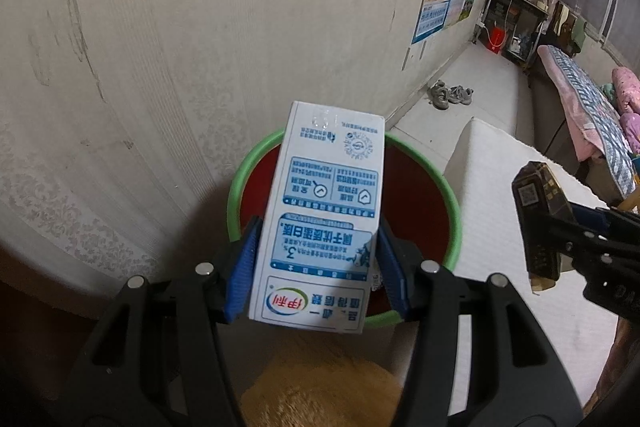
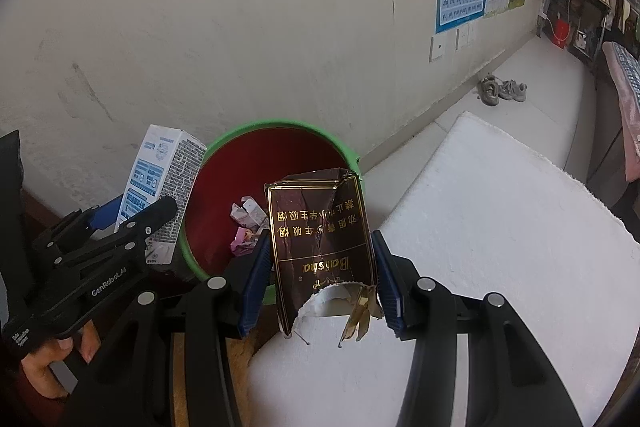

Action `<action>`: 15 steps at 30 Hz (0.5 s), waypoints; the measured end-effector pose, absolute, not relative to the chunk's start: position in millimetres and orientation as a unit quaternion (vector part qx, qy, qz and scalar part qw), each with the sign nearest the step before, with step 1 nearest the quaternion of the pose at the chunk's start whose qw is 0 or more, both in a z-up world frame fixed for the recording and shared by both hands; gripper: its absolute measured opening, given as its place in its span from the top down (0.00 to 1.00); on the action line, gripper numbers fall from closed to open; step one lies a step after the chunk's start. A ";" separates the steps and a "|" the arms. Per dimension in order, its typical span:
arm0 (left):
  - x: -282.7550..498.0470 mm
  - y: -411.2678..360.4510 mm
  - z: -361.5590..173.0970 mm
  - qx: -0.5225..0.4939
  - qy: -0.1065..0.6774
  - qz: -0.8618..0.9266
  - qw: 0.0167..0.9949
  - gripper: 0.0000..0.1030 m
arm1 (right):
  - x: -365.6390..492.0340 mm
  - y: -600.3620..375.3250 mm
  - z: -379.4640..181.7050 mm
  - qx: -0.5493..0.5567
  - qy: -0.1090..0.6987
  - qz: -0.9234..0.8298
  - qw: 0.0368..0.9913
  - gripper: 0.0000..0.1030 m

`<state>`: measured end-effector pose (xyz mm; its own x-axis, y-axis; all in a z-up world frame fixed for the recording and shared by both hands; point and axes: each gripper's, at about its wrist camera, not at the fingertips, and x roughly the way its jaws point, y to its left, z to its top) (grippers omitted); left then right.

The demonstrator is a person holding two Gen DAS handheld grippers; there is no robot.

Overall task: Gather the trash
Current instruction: 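Carry the milk carton and brown packet over the red bin with both grippers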

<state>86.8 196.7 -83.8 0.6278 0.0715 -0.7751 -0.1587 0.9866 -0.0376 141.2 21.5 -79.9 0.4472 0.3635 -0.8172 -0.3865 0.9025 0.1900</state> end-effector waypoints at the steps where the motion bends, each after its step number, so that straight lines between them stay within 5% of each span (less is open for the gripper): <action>1: 88.4 197.5 -85.4 -0.050 0.428 0.064 0.900 0.49 | 140.9 22.5 -81.3 -0.013 0.479 0.220 0.850 0.54; 15: 107.8 212.2 -101.6 -0.061 0.441 0.062 0.893 0.49 | 166.5 48.6 -90.8 -0.029 0.481 0.227 0.846 0.54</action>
